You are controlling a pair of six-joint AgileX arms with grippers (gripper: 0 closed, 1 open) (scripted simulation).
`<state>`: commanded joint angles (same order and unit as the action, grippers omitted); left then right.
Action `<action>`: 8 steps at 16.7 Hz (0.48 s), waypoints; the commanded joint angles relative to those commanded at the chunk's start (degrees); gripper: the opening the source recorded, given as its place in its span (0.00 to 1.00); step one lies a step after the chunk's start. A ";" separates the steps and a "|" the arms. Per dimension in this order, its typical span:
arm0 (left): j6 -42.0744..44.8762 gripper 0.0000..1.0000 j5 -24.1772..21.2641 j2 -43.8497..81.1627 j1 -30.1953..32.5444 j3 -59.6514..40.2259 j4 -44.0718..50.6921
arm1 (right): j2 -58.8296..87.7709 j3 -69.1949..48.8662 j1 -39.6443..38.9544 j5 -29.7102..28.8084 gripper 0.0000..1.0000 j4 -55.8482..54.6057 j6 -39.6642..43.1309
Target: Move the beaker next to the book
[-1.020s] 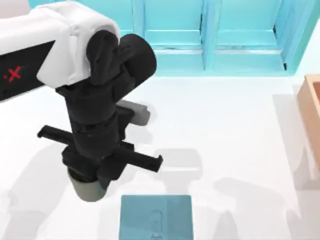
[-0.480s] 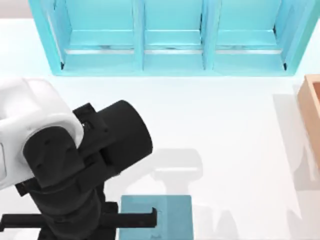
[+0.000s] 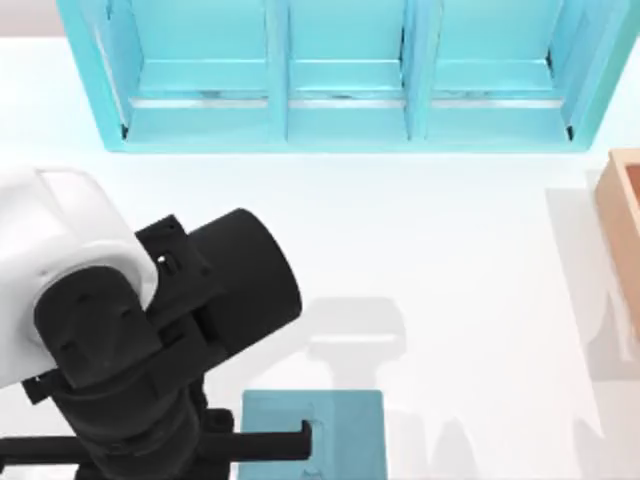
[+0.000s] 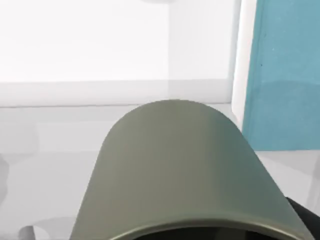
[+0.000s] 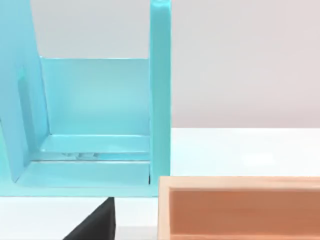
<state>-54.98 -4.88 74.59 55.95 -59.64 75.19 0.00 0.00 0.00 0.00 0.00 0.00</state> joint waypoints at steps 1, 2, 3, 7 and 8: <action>0.14 0.00 -0.06 -0.02 -0.09 0.79 -0.76 | 0.00 0.00 0.00 0.00 1.00 0.00 0.00; 0.25 0.00 -0.02 0.04 -0.14 2.15 -2.10 | 0.00 0.00 0.00 0.00 1.00 0.00 0.00; 0.30 0.00 0.06 0.08 -0.18 3.89 -3.91 | 0.00 0.00 0.00 0.00 1.00 0.00 0.00; 0.51 0.00 0.08 0.27 -0.39 12.57 -12.91 | 0.00 0.00 0.00 0.00 1.00 0.00 0.00; 0.51 0.00 0.15 0.36 -0.43 13.74 -14.13 | 0.00 0.00 0.00 0.00 1.00 0.00 0.00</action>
<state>-54.47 -4.74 74.95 55.51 -45.90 61.06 0.00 0.00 0.00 0.00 0.00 0.00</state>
